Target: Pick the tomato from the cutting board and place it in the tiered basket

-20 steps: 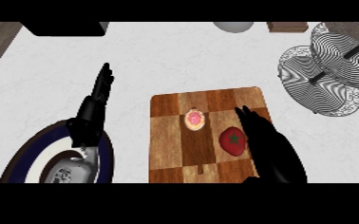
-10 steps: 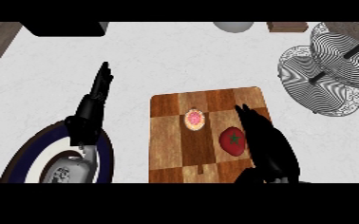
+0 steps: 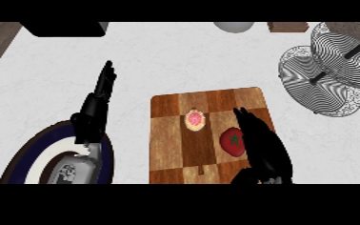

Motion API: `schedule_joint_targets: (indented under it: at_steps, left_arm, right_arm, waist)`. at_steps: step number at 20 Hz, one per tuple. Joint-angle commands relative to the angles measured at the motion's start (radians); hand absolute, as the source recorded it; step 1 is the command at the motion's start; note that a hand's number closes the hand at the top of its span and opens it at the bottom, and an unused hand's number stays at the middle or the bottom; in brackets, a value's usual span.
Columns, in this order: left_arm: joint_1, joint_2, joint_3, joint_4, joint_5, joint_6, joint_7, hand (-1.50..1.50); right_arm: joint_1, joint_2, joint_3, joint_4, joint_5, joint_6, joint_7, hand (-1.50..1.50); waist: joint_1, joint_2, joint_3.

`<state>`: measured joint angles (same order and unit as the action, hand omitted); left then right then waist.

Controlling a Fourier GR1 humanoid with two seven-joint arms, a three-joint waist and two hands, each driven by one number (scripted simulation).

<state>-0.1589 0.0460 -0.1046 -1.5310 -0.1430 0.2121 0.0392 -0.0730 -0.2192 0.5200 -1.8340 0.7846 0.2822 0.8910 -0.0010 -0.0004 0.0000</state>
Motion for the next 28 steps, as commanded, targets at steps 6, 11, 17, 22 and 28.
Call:
schedule_joint_targets:
  at_steps: [6,11,17,22,28]
  left_arm:
    - [0.067,-0.011,-0.015,-0.057,-0.018,-0.015,0.001,0.0]
    - [0.003,-0.005,0.009,-0.074,-0.015,-0.019,0.075,0.0]
    - [0.112,0.006,-0.011,-0.151,-0.015,-0.049,0.055,0.0]
    - [0.039,-0.015,-0.009,-0.058,-0.024,-0.034,0.022,0.0]
    - [0.065,-0.013,-0.003,-0.087,-0.024,-0.033,0.018,0.0]
  right_arm:
    - [-0.008,0.135,-0.005,0.157,0.113,-0.149,-0.074,-1.5]
    - [0.019,0.042,0.009,0.14,0.226,-0.208,-0.162,1.5]
    - [-0.033,0.057,-0.015,0.215,0.315,-0.229,-0.183,1.5]
    - [-0.124,-0.014,-0.115,0.342,0.259,0.054,-0.063,1.5]
    - [-0.149,-0.042,-0.151,0.197,0.297,0.184,0.05,1.5]
  waist:
    - [0.003,0.0,0.0]
    - [0.001,-0.001,0.0]
    - [0.005,-0.001,0.0]
    - [0.007,0.003,-0.001]
    - [0.0,-0.002,0.0]
